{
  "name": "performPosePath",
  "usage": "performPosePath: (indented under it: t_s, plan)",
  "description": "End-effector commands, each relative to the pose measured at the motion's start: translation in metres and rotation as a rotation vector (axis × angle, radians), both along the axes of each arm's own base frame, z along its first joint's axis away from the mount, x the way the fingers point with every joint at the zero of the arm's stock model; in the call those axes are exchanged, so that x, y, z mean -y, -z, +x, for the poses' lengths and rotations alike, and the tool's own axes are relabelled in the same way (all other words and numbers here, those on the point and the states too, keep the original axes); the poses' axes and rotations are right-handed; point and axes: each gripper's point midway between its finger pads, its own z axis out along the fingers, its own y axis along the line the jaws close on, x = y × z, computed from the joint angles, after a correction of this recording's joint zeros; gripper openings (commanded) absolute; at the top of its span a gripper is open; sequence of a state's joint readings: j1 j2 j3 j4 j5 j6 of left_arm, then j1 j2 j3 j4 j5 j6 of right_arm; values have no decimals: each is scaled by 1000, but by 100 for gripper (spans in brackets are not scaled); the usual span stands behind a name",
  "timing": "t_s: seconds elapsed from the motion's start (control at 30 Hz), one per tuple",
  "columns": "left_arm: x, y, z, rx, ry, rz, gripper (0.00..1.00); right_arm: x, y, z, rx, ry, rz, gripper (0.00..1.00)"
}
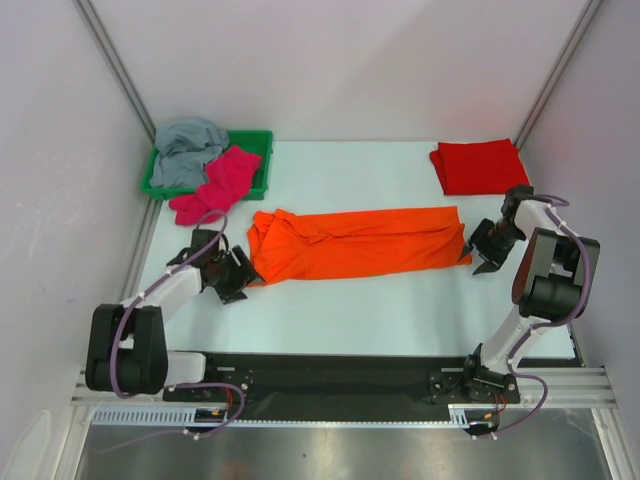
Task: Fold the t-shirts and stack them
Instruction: Fold the tshirt
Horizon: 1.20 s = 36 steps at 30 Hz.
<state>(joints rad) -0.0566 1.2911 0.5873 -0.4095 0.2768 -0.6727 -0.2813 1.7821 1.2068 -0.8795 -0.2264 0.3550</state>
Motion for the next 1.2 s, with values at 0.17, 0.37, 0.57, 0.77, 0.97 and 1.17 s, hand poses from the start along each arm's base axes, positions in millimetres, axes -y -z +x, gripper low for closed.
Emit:
performPosePath:
  t_s: [0.17,0.37,0.57,0.77,0.97,1.17]
  plan:
    - [2,5,26,29,-11,-16,51,7,-2,11,39,-16,-8,60]
    - [6,7,26,31,-3,-41,23,10,1,18,64,-9,-15,63]
    - [6,7,26,27,7,-37,13,8,8,31,85,19,11,59]
    - [6,3,29,33,7,-39,4,5,18,28,54,36,31,49]
    - [-6,6,26,1,-33,9,0,20,22,19,1,59,-35,0]
    - [-28,4,16,-23,-130,35,0,42,11,11,-25,39,-172,0]
